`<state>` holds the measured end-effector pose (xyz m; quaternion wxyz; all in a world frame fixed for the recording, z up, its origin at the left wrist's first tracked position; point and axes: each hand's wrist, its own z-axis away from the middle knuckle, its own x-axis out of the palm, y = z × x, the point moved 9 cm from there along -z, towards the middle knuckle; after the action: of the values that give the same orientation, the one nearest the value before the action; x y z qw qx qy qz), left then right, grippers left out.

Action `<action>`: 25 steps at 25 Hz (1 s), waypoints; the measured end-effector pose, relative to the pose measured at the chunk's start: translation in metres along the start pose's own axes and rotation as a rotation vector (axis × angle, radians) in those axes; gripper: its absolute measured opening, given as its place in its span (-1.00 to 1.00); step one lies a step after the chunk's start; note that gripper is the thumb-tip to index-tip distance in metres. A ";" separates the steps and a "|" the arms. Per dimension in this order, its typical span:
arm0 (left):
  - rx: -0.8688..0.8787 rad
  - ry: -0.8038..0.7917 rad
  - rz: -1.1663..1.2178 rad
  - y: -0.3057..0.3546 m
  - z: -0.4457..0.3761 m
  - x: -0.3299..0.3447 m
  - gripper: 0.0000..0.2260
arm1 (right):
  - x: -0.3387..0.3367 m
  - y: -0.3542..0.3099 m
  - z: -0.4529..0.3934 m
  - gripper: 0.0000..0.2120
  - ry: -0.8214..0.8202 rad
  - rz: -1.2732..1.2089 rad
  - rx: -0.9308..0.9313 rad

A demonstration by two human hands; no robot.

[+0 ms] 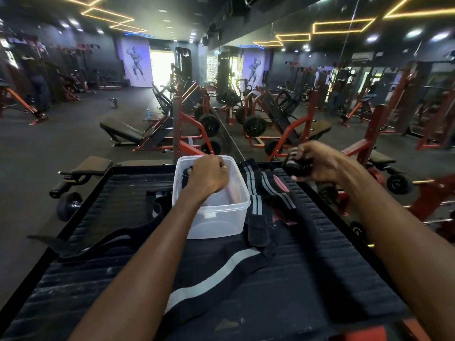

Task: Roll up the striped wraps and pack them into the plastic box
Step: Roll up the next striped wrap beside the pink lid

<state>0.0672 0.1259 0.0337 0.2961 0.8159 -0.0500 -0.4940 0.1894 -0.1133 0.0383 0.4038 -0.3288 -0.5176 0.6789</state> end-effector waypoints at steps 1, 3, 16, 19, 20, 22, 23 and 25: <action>-0.008 0.013 -0.034 -0.007 -0.003 -0.007 -0.77 | 0.019 -0.009 0.003 -0.72 -0.086 -0.059 -0.008; -0.046 0.005 -0.116 -0.022 -0.007 -0.014 -0.76 | 0.053 -0.023 0.005 -0.68 -0.208 -0.096 -0.054; -0.080 -0.273 -0.324 -0.097 -0.022 0.031 -0.63 | 0.194 -0.002 -0.082 -0.68 0.049 0.787 -0.389; -0.056 -0.249 -0.363 -0.097 -0.023 0.030 -0.67 | 0.217 0.010 -0.101 -0.78 0.066 0.988 -0.436; -0.048 -0.244 -0.380 -0.096 -0.023 0.030 -0.68 | 0.223 0.013 -0.106 -0.79 0.068 1.039 -0.447; -0.035 -0.237 -0.405 -0.095 -0.023 0.030 -0.66 | 0.234 0.020 -0.117 -0.86 0.055 1.119 -0.462; -0.031 -0.237 -0.413 -0.095 -0.023 0.030 -0.65 | 0.238 0.023 -0.121 -0.90 0.052 1.155 -0.465; -0.033 -0.229 -0.415 -0.096 -0.023 0.031 -0.64 | 0.241 0.030 -0.130 -0.92 0.052 1.185 -0.450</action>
<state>0.0821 0.2029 -0.0341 0.1938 0.7425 0.0933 -0.6344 0.1850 0.1539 -0.0294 -0.1071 -0.6526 -0.3679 0.6536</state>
